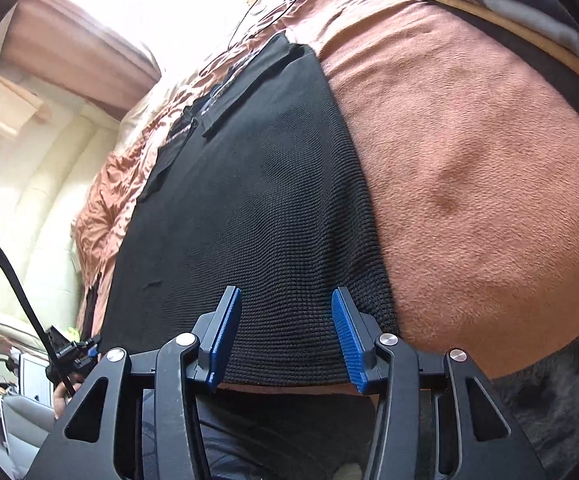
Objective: Fold small clothes
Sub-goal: 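Move both grippers down to the hem of the black T-shirt, then close both grippers on the shirt hem, then lift the hem with both grippers and fold it toward the collar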
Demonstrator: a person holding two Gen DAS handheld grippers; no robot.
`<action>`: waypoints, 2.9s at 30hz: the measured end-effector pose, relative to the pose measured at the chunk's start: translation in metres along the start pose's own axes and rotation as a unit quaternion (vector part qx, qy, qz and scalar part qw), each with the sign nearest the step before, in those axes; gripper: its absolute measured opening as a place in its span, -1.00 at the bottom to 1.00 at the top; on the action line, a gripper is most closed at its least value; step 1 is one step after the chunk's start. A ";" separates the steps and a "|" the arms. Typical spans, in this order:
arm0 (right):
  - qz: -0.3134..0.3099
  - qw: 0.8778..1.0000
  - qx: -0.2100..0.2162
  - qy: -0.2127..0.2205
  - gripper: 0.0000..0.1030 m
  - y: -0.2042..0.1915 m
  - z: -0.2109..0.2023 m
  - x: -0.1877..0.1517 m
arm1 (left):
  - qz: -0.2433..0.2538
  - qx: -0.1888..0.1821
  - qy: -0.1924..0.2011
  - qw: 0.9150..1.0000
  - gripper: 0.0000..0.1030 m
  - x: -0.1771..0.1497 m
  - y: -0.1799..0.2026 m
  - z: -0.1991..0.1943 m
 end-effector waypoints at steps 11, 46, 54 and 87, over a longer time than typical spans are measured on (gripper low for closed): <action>0.031 0.999 0.023 0.029 -0.13 0.023 -0.025 -0.029 | -0.003 -0.009 -0.018 1.000 -0.45 -0.003 0.005 0.010; 0.111 0.986 0.089 0.086 -0.97 0.002 -0.043 -0.060 | -0.039 -0.046 0.044 0.997 -0.90 0.010 0.010 -0.007; 0.097 0.982 0.107 0.121 -0.97 -0.015 -0.089 -0.091 | -0.043 -0.128 0.082 0.987 -0.91 -0.005 0.015 -0.049; 0.025 0.979 0.135 0.149 -0.97 -0.008 -0.198 -0.191 | 0.010 -0.240 0.151 0.959 -0.91 -0.158 0.016 -0.177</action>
Point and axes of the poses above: each gripper's, at about its wrist camera, not at the fingertips, and z roughly the way its jaws point, y to its right, x to its top, the point moved 2 cm from there along z, roughly the way its jaws point, and after that the axes turned 13 degrees about -y, right-handed, at the moved point
